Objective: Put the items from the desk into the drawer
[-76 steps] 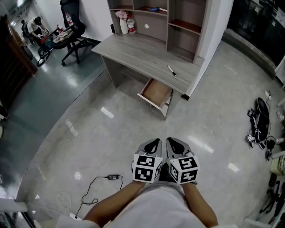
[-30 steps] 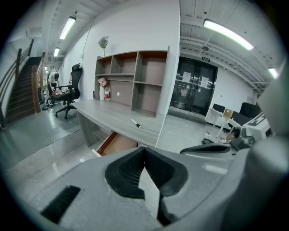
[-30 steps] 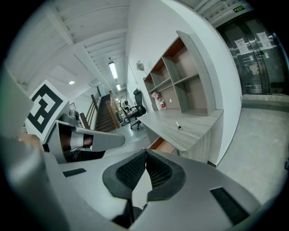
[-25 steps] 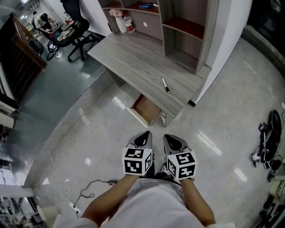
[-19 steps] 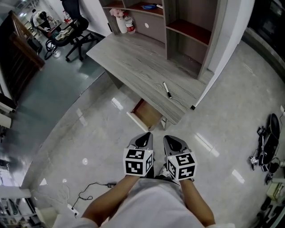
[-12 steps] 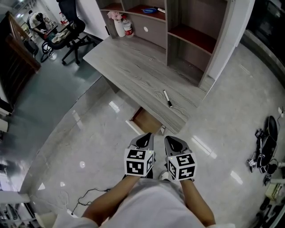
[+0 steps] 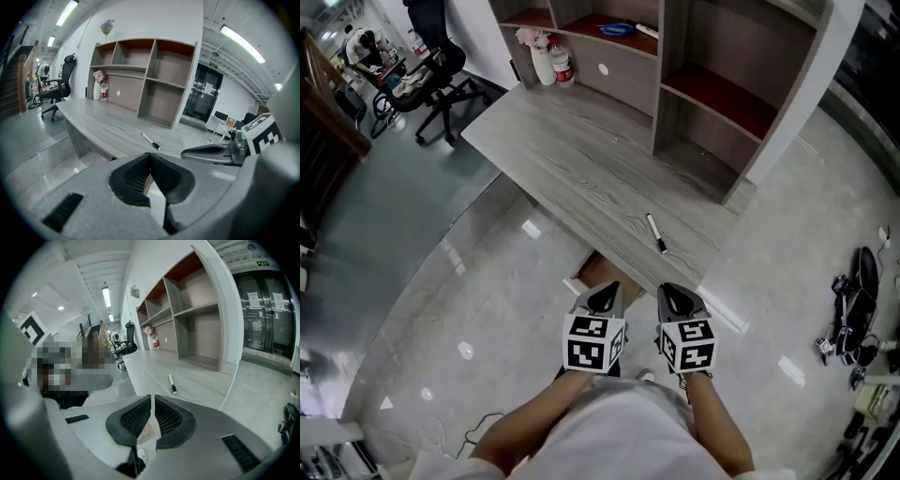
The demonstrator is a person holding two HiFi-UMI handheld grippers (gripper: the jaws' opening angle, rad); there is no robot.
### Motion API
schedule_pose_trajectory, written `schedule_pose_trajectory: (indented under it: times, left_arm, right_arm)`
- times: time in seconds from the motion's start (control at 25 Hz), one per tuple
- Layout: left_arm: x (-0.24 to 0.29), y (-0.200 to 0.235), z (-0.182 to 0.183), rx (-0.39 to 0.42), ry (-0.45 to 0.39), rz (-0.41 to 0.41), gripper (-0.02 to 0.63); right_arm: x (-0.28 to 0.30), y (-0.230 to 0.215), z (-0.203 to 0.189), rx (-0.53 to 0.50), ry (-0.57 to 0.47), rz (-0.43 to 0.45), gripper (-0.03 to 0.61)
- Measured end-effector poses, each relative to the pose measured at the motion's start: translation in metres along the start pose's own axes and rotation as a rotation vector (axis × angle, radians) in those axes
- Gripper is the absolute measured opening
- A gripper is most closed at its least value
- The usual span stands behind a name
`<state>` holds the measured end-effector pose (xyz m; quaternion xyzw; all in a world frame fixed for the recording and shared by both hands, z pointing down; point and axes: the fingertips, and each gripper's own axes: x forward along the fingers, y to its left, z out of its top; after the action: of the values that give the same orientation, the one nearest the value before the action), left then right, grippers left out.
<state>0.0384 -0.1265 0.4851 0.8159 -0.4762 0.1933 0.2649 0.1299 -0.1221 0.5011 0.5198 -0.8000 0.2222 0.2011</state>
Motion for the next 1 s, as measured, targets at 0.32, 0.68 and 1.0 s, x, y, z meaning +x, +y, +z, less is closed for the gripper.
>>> schedule_pose_trajectory:
  times: [0.32,0.68,1.0]
  left_arm:
    - [0.025,0.026,0.02,0.013,0.018,-0.049,0.002]
    - [0.037,0.067,0.031,0.012,0.041,-0.081,0.002]
    - [0.046,0.095,0.04,0.011,0.063,-0.104,0.002]
  right_arm:
    - [0.043,-0.02,0.01,-0.034,0.051,-0.077,0.003]
    - [0.08,-0.042,0.018,-0.035,0.096,-0.168,0.005]
    - [0.105,-0.061,0.017,-0.022,0.153,-0.223,0.06]
